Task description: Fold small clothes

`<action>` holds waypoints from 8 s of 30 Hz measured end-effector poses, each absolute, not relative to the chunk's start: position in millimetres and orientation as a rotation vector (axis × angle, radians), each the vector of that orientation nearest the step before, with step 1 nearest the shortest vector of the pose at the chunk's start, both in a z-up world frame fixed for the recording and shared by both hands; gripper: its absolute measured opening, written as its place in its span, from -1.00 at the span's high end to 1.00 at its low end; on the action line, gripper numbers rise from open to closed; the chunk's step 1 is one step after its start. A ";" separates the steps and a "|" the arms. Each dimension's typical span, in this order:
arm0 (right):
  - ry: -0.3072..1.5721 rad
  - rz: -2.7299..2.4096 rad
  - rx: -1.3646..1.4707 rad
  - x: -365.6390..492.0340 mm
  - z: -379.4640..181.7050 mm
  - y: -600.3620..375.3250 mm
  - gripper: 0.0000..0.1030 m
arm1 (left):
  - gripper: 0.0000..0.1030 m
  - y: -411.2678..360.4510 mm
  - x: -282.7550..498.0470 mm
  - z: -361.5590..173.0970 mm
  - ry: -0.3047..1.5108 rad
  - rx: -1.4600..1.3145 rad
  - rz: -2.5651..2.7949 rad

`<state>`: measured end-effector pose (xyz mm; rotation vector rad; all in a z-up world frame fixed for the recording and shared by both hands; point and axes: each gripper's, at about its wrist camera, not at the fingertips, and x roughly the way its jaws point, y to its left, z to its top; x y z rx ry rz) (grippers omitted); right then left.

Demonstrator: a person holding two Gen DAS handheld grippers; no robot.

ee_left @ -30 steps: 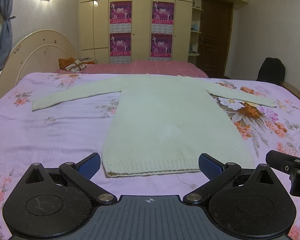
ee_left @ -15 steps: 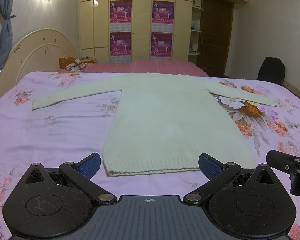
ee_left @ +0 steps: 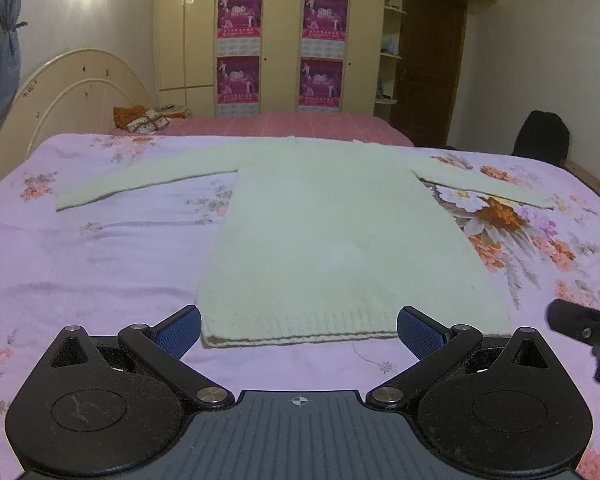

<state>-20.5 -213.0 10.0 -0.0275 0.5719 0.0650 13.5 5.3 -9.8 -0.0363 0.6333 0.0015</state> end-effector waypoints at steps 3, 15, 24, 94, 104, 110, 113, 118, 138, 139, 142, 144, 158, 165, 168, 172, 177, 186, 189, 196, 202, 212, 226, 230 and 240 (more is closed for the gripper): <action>0.585 0.026 -0.024 -9.8 8.3 -228.1 -0.98 | -1.00 1.4 26.8 -10.7 0.626 -0.057 0.002; 0.463 -0.136 0.208 114.7 38.9 -381.2 -0.17 | -1.00 10.1 161.0 -0.3 0.540 -0.060 0.050; 0.521 -0.275 0.477 247.1 -22.1 -522.4 0.32 | -1.00 -5.6 279.9 -55.1 0.711 0.019 0.110; 0.579 0.124 0.278 392.5 -48.7 -224.2 0.40 | -0.17 35.2 491.9 -90.2 0.810 -0.260 -0.147; 0.609 0.022 0.337 373.8 -68.6 -268.9 0.38 | 0.96 18.5 529.4 -107.8 0.833 -0.308 -0.162; 0.618 0.022 0.362 377.7 -75.9 -274.9 0.38 | 0.96 50.8 529.1 -107.3 0.768 -0.318 -0.161; 0.619 0.041 0.362 380.3 -77.4 -271.9 0.38 | 0.96 66.6 532.1 -106.5 0.747 -0.318 -0.141; 0.633 0.043 0.379 385.2 -82.8 -273.1 0.35 | 0.96 87.7 538.1 -102.8 0.721 -0.292 -0.111; 0.567 0.000 0.495 417.2 -82.0 -323.1 0.16 | 0.96 113.2 549.2 -115.8 0.737 -0.240 -0.062; 0.564 -0.003 0.489 421.1 -80.9 -324.7 0.21 | 0.96 114.3 548.6 -116.0 0.736 -0.241 -0.061; 0.561 -0.002 0.477 428.0 -78.5 -328.0 0.42 | 0.96 115.3 549.5 -116.7 0.733 -0.243 -0.057; 0.558 0.004 0.474 426.8 -78.4 -329.6 0.52 | 0.96 115.4 550.5 -116.7 0.735 -0.243 -0.057; 0.597 0.011 0.385 442.5 -82.3 -326.3 0.50 | 0.96 114.0 549.3 -124.8 0.737 -0.228 -0.060; 0.601 0.039 0.320 465.2 -79.2 -317.7 0.53 | 0.96 113.2 548.3 -126.4 0.742 -0.205 -0.063; 0.696 0.021 0.234 482.1 -92.1 -309.9 0.59 | 0.96 115.1 548.4 -120.1 0.734 -0.208 -0.055; 0.637 0.038 0.218 481.7 -80.9 -313.6 0.65 | 0.96 116.8 543.5 -95.9 0.620 -0.179 -0.017; 0.598 0.031 0.272 516.3 -73.4 -328.1 0.48 | 0.96 97.1 569.8 -97.8 0.669 -0.115 -0.087; 0.680 0.035 0.262 554.3 -98.8 -339.5 0.88 | 0.97 84.5 577.8 -116.7 0.715 -0.069 -0.075; 0.674 0.001 0.206 551.7 -98.3 -333.3 0.89 | 0.96 83.7 574.9 -110.9 0.717 -0.049 -0.068; 0.567 0.046 0.210 510.1 -65.9 -333.5 0.59 | 0.96 56.8 543.5 -88.3 0.635 -0.043 -0.122; 0.635 0.107 0.116 473.1 -83.4 -312.0 0.60 | 0.96 38.1 532.5 -109.9 0.662 -0.034 -0.104; 0.685 0.089 0.050 443.1 -97.3 -293.9 0.45 | 0.96 48.9 488.9 -117.5 0.683 -0.121 -0.096; 0.710 0.083 0.124 403.0 -84.0 -283.7 0.41 | 0.94 258.6 368.8 -137.5 0.568 -0.747 0.266; 0.729 0.081 0.170 398.1 -84.5 -272.0 0.41 | -0.94 303.0 333.2 -141.5 0.436 -0.860 0.385; 0.718 0.100 0.139 389.5 -70.4 -226.8 0.38 | -0.46 358.5 320.8 -160.3 0.374 -0.994 0.422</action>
